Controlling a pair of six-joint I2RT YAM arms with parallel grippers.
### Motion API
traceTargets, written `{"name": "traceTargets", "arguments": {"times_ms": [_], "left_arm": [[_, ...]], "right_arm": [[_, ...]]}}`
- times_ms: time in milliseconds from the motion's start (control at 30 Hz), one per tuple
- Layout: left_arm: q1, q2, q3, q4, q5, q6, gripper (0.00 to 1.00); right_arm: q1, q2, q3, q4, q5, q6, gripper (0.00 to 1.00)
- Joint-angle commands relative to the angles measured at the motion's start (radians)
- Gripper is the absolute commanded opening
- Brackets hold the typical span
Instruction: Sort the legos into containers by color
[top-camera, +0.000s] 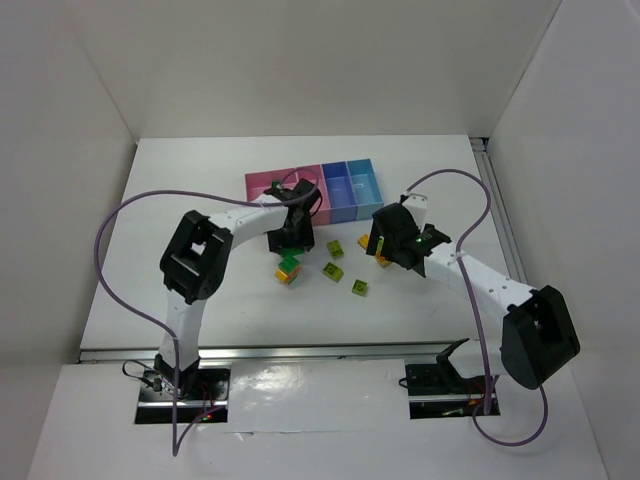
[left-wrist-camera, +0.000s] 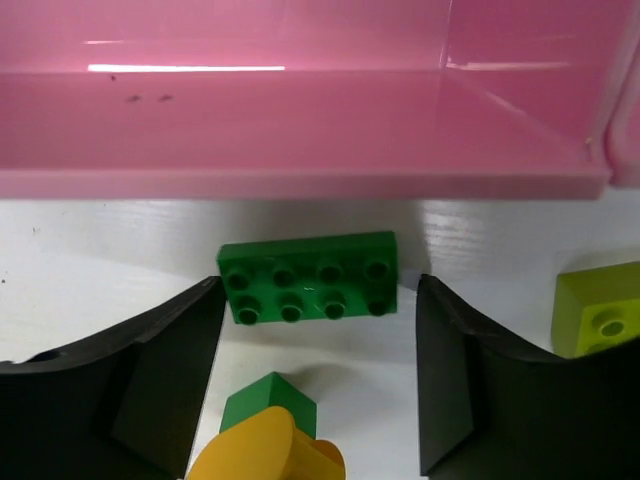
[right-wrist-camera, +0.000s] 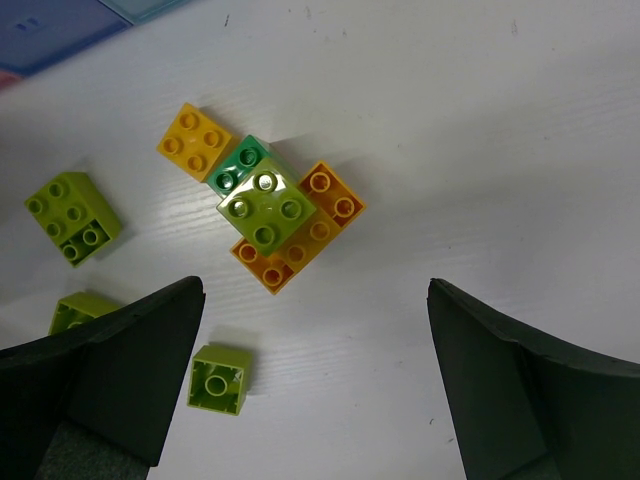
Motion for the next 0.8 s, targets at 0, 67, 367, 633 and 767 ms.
{"name": "traceTargets", "arguments": {"times_ms": [0,67,367,633,767], "left_arm": [[0.011,0.023,-0.018,0.011,-0.018,-0.026,0.77],[0.011,0.023,-0.018,0.011,-0.007,-0.016,0.68],[0.011,-0.200,-0.044,-0.007,-0.079,0.017,0.39],[0.057,-0.224,0.157,-0.122,-0.176,0.111,0.40],[0.132,-0.136,0.261,-0.103,-0.153,0.129,0.41]], "right_arm": [[0.011,-0.019,-0.002,0.019,0.018,-0.002,1.00],[0.011,-0.010,-0.002,0.019,0.018,-0.002,1.00],[0.011,-0.010,0.007,0.009,0.018,-0.002,1.00],[0.011,-0.019,0.016,0.019,0.009,-0.002,1.00],[0.011,-0.030,0.016,0.009,0.009,-0.002,1.00]]}}
